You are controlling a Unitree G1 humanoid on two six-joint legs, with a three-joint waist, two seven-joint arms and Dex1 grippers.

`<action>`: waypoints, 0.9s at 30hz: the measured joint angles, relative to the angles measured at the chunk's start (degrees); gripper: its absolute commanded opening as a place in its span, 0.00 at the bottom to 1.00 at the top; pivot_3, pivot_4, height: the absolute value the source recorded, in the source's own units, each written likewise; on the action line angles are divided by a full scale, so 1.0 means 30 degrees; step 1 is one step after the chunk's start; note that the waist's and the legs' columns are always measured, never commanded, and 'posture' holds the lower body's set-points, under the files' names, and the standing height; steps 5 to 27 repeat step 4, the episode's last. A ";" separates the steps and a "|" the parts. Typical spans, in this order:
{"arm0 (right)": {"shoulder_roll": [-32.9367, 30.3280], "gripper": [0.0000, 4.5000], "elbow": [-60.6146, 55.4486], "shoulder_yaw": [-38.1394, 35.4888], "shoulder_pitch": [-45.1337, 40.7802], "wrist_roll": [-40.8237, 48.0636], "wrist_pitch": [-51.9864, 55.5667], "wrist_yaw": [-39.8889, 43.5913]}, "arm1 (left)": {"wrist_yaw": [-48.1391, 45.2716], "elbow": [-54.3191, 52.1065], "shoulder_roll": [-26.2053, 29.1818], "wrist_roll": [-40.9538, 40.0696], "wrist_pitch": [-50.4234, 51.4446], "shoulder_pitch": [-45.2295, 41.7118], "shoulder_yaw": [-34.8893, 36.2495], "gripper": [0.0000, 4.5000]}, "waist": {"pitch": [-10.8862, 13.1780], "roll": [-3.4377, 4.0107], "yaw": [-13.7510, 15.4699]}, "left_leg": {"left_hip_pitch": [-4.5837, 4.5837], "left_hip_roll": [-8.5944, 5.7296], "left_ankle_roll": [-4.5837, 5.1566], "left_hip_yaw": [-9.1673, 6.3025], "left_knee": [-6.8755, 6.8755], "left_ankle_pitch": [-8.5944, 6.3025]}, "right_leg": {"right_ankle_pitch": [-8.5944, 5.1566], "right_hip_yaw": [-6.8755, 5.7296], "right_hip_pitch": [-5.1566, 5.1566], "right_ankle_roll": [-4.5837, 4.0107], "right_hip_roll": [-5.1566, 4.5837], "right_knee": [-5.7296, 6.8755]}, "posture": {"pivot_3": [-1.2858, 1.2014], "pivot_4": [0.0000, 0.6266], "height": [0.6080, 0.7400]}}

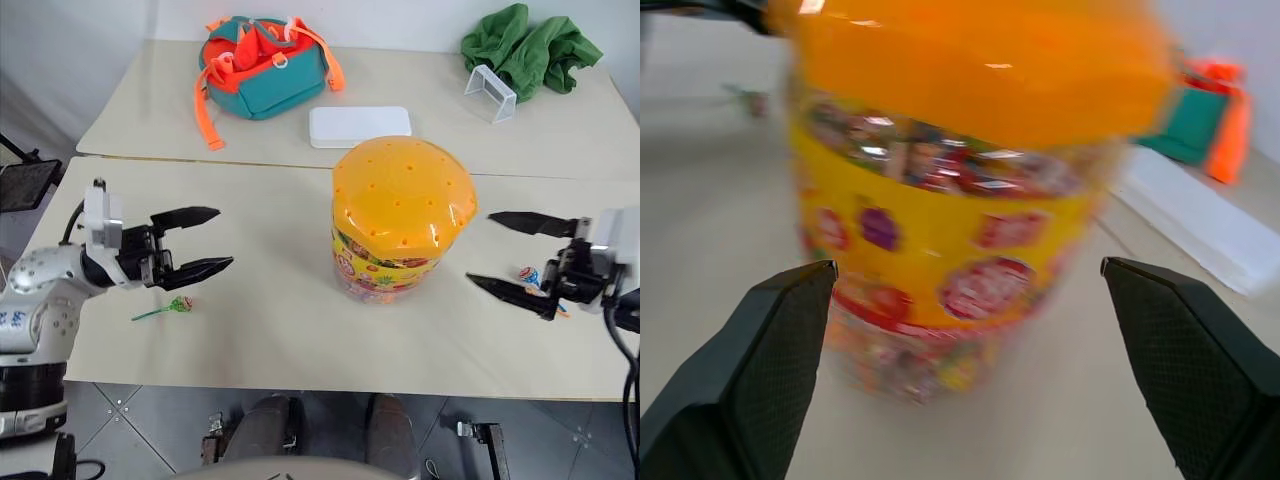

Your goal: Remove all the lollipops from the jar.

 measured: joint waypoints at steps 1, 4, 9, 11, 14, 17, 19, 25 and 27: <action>0.0177 0.99 0.0349 0.0477 -0.0153 -0.0325 -0.0623 0.0376 | 0.0374 -0.0057 -0.0084 0.0360 -0.0334 0.0433 0.0027 1.00 | 0.0001 -0.0002 0.0050 | -0.0004 0.0000 0.0000 -0.0001 0.0000 0.0000 | 0.0000 0.0000 -0.0002 0.0000 0.0000 -0.0005 | 0.52 0.24 1.00; 0.1119 0.99 0.1827 0.1656 -0.0284 -0.1210 -0.2464 0.1146 | 0.1542 -0.0358 -0.0337 0.1254 -0.1176 0.2061 0.0271 1.00 | -0.0002 -0.0008 0.0049 | -0.0005 0.0001 -0.0001 -0.0001 0.0000 -0.0007 | 0.0001 -0.0003 -0.0008 0.0000 -0.0001 0.0004 | 0.52 0.24 1.00; 0.1119 0.99 0.1827 0.1656 -0.0284 -0.1210 -0.2464 0.1146 | 0.1542 -0.0358 -0.0337 0.1254 -0.1176 0.2061 0.0271 1.00 | -0.0002 -0.0008 0.0049 | -0.0005 0.0001 -0.0001 -0.0001 0.0000 -0.0007 | 0.0001 -0.0003 -0.0008 0.0000 -0.0001 0.0004 | 0.52 0.24 1.00; 0.1119 0.99 0.1827 0.1656 -0.0284 -0.1210 -0.2464 0.1146 | 0.1542 -0.0358 -0.0337 0.1254 -0.1176 0.2061 0.0271 1.00 | -0.0002 -0.0008 0.0049 | -0.0005 0.0001 -0.0001 -0.0001 0.0000 -0.0007 | 0.0001 -0.0003 -0.0008 0.0000 -0.0001 0.0004 | 0.52 0.24 1.00; 0.1119 0.99 0.1827 0.1656 -0.0284 -0.1210 -0.2464 0.1146 | 0.1542 -0.0358 -0.0337 0.1254 -0.1176 0.2061 0.0271 1.00 | -0.0002 -0.0008 0.0049 | -0.0005 0.0001 -0.0001 -0.0001 0.0000 -0.0007 | 0.0001 -0.0003 -0.0008 0.0000 -0.0001 0.0004 | 0.52 0.24 1.00; 0.1119 0.99 0.1827 0.1656 -0.0284 -0.1210 -0.2464 0.1146 | 0.1542 -0.0358 -0.0337 0.1254 -0.1176 0.2061 0.0271 1.00 | -0.0002 -0.0008 0.0049 | -0.0005 0.0001 -0.0001 -0.0001 0.0000 -0.0007 | 0.0001 -0.0003 -0.0008 0.0000 -0.0001 0.0004 | 0.52 0.24 1.00; 0.1119 0.99 0.1827 0.1656 -0.0284 -0.1210 -0.2464 0.1146 | 0.1542 -0.0358 -0.0337 0.1254 -0.1176 0.2061 0.0271 1.00 | -0.0002 -0.0008 0.0049 | -0.0005 0.0001 -0.0001 -0.0001 0.0000 -0.0007 | 0.0001 -0.0003 -0.0008 0.0000 -0.0001 0.0004 | 0.52 0.24 1.00; 0.1119 0.99 0.1827 0.1656 -0.0284 -0.1210 -0.2464 0.1146 | 0.1542 -0.0358 -0.0337 0.1254 -0.1176 0.2061 0.0271 1.00 | -0.0002 -0.0008 0.0049 | -0.0005 0.0001 -0.0001 -0.0001 0.0000 -0.0007 | 0.0001 -0.0003 -0.0008 0.0000 -0.0001 0.0004 | 0.52 0.24 1.00; 0.1119 0.99 0.1827 0.1656 -0.0284 -0.1210 -0.2464 0.1146 | 0.1542 -0.0358 -0.0337 0.1254 -0.1176 0.2061 0.0271 1.00 | -0.0002 -0.0008 0.0049 | -0.0005 0.0001 -0.0001 -0.0001 0.0000 -0.0007 | 0.0001 -0.0003 -0.0008 0.0000 -0.0001 0.0004 | 0.52 0.24 1.00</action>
